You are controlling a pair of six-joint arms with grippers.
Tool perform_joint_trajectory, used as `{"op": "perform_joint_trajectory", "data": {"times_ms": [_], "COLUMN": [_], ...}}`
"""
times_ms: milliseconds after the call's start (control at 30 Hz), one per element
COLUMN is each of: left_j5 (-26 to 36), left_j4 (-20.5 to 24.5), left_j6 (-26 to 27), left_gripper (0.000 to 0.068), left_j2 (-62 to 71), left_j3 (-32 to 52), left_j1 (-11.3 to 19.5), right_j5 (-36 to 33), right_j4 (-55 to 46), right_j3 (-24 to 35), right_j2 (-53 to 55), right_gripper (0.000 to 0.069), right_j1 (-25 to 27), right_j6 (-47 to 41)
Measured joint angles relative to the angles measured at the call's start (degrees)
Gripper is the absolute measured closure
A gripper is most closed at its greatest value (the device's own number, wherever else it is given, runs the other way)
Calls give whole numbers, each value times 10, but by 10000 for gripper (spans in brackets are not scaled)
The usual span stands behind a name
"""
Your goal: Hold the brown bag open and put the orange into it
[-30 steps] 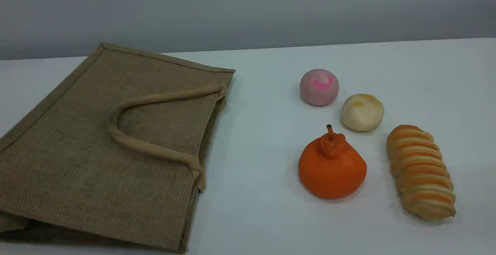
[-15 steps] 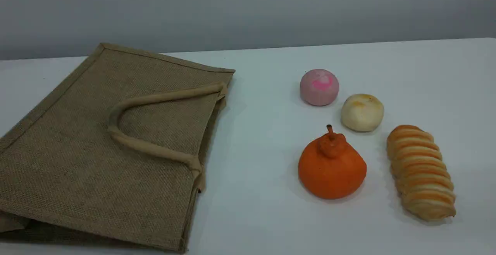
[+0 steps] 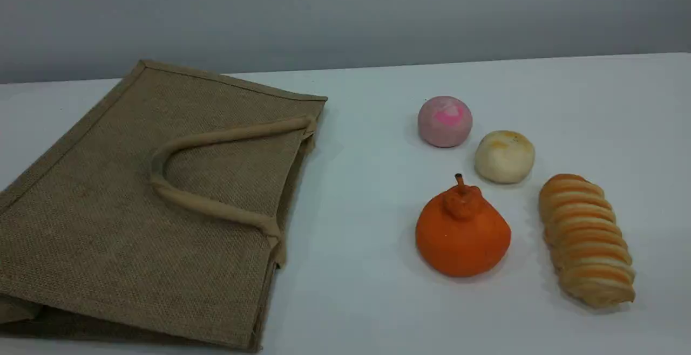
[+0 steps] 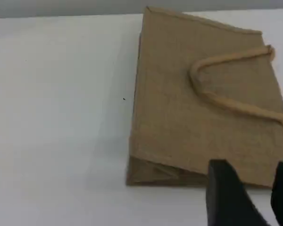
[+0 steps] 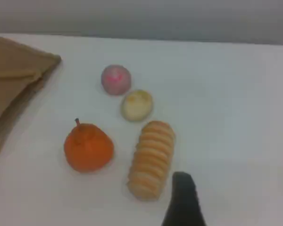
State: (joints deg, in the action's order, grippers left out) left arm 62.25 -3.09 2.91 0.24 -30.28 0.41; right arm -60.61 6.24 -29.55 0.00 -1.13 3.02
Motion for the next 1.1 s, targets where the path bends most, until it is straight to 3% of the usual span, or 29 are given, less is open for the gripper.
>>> {"op": "perform_joint_trajectory", "data": {"times_ms": [267, 533, 767, 867, 1100], "left_j5": [-42, -127, -164, -171, -243], "left_j4": [0, -2, -2, -2, -2], "left_j6": [-18, -20, -9, 11, 15], "left_gripper": [441, 441, 435, 396, 229], "left_j2": [76, 229, 375, 430, 530], "left_j3": [-65, -113, -116, -116, -116], "left_j1": [0, 0, 0, 0, 0], "right_j5": [51, 164, 263, 297, 341], "right_j4": [-1, 0, 13, 16, 21], "right_j3": [-54, -80, -80, -80, -80], "right_j2": [62, 204, 339, 394, 510], "right_gripper": [246, 246, 246, 244, 182], "right_j1": [0, 0, 0, 0, 0], "right_j6": [23, 23, 26, 26, 38]}}
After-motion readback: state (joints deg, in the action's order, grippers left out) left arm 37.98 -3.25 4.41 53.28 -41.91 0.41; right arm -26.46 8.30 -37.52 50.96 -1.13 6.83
